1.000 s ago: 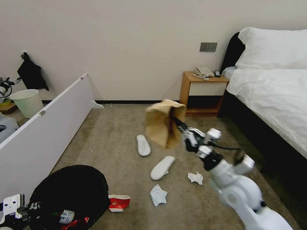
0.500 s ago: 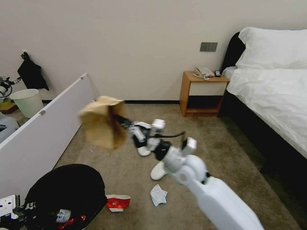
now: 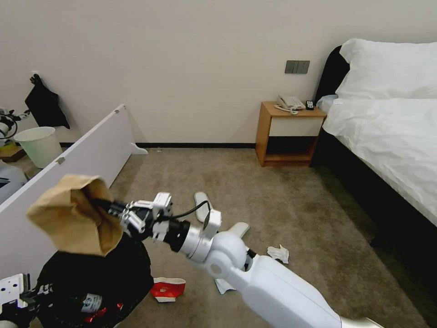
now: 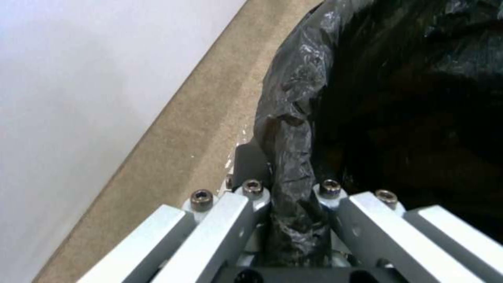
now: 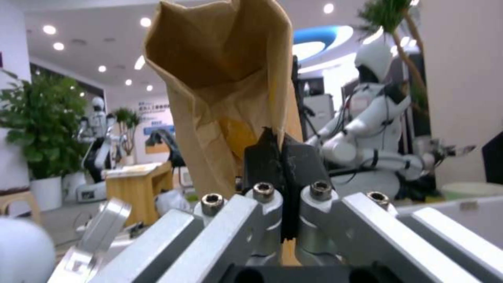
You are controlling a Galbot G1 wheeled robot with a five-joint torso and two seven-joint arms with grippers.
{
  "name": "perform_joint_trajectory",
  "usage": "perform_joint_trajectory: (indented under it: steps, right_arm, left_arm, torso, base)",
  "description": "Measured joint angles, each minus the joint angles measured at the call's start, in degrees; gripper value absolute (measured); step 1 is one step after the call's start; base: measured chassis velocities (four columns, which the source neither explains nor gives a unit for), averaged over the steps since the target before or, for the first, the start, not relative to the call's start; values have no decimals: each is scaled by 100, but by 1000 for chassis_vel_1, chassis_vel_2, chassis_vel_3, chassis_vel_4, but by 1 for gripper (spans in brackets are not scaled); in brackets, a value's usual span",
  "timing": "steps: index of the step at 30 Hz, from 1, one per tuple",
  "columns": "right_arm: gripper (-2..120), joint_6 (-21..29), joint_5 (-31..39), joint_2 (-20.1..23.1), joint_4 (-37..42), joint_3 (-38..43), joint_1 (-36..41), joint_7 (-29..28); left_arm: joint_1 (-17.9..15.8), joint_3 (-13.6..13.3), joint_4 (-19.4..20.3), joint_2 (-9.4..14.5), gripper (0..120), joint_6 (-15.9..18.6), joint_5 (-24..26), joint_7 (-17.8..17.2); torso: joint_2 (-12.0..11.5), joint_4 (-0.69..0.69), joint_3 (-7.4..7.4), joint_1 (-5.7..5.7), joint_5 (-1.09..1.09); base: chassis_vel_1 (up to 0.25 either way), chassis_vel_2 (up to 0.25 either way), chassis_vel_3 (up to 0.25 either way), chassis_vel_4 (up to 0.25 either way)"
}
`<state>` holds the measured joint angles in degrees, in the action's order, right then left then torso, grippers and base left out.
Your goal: Pick up the trash bin, then pick up the garbage from the floor and place it into the trash bin.
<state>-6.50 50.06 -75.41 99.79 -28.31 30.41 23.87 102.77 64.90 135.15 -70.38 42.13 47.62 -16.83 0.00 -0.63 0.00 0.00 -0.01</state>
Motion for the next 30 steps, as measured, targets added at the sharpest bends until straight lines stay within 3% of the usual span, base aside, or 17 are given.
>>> perform_joint_trajectory:
  steps: [20, 22, 30]
  right_arm:
    - [0, -1, -469, 85, -481, -315, 213, -110]
    - [3, 0, -512, 85, -501, -331, 219, -127]
    - [32, 101, -700, 104, -479, -385, 231, -199]
  left_arm:
    - [145, -42, 147, 14, 3, 0, 224, 0]
    - [168, -43, 165, 9, 3, 0, 251, 0]
    - [225, -20, 211, 26, 3, 0, 446, -22]
  torso:
    - [0, 1, 0, 0, 1]
    - [0, 1, 0, -1, 1]
    - [0, 0, 0, -1, 1]
  base:
    - [0, 0, 0, 0]
    - [0, 0, 0, 0]
    - [0, 0, 0, 0]
